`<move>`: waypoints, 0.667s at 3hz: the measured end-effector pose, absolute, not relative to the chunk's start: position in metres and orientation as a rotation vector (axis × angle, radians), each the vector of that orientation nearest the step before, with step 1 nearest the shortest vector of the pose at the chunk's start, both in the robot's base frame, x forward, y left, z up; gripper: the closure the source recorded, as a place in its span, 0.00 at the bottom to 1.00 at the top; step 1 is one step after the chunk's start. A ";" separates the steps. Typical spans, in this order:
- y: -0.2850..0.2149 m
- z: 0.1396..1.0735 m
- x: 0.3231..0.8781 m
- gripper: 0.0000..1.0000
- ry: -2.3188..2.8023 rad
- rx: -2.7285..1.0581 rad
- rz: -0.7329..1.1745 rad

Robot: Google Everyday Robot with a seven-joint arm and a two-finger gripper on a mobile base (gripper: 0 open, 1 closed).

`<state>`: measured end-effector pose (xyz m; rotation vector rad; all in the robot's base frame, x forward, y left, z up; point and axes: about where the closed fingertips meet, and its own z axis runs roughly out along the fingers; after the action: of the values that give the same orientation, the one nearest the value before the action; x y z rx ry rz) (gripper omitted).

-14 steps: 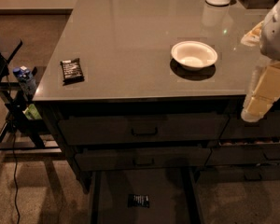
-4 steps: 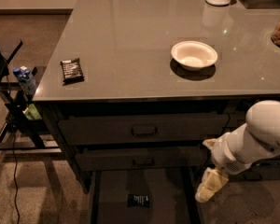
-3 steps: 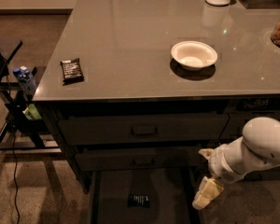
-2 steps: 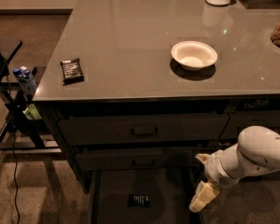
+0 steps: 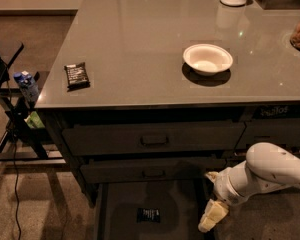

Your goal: Pick rxbar blueberry from bottom drawer and place on counter

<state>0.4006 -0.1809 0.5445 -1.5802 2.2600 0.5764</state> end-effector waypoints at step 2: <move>-0.160 0.458 0.381 0.00 2.298 -1.576 0.688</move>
Offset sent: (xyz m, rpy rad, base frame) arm -0.0238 0.0332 -0.1419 0.0559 0.1125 0.0137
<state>0.3814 -0.1605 0.4576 -1.5762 2.2984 0.6877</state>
